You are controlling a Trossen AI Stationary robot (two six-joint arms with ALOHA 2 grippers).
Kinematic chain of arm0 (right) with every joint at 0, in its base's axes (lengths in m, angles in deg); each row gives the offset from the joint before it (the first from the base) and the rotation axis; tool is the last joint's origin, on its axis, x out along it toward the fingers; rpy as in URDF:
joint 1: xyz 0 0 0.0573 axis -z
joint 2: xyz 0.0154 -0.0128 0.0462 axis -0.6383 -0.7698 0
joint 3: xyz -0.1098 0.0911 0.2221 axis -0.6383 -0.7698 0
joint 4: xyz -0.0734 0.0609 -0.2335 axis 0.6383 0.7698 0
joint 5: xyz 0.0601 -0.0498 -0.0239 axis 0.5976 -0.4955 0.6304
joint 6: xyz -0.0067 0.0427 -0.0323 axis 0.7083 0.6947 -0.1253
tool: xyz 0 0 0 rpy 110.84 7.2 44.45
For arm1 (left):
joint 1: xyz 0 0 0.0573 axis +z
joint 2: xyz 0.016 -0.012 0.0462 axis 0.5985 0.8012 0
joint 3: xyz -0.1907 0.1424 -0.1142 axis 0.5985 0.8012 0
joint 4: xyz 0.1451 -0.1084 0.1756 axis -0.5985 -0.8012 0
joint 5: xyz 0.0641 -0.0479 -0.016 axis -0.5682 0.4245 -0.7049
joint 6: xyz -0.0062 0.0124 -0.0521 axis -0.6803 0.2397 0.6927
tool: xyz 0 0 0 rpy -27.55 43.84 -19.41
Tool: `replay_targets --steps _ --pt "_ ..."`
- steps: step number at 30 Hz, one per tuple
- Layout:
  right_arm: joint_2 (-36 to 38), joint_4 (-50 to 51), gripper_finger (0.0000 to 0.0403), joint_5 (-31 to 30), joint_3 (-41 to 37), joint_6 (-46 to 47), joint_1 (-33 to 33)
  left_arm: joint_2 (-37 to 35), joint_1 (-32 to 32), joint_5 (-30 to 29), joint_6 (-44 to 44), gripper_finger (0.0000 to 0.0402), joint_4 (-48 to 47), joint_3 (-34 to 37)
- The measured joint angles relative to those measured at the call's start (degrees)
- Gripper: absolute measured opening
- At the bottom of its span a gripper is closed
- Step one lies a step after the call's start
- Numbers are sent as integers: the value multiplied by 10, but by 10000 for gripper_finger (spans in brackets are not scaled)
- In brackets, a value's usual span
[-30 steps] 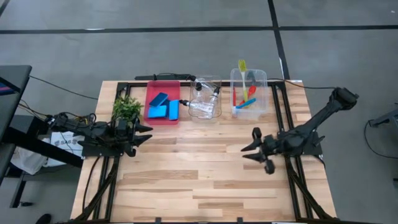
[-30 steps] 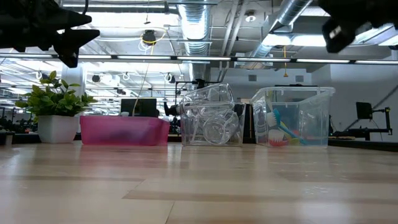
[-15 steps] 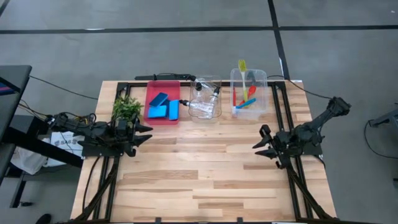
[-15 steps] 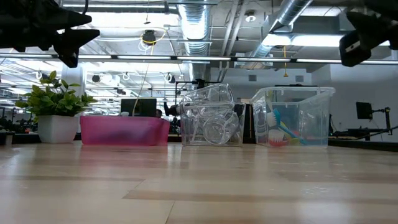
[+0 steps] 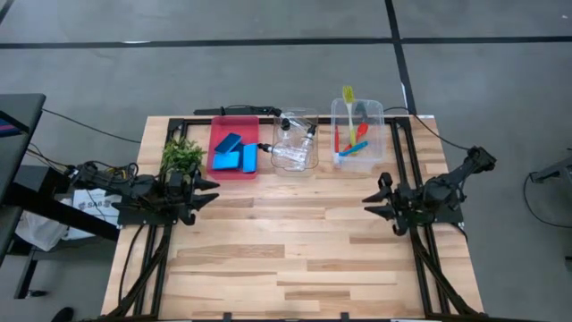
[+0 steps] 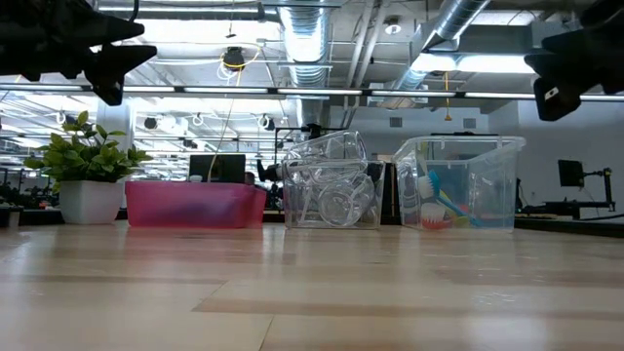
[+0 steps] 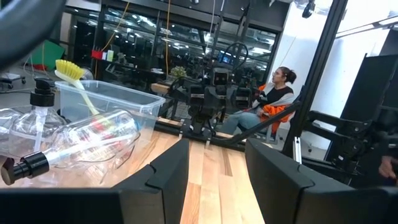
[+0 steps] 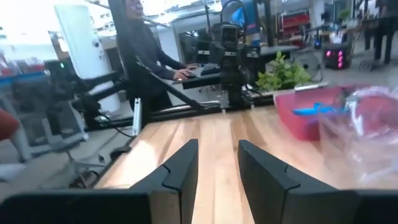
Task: Pick & Place Kitchen Sink Supplies
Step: Return to Home Position
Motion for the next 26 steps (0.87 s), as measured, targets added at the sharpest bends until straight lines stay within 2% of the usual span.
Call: replay_targets --steps 7,26 --pt "1 1 108 1 0 104 -2 5 0 0 0 159 0 0" --pt "0 2 108 1 1 106 -2 5 0 0 0 159 3 0"
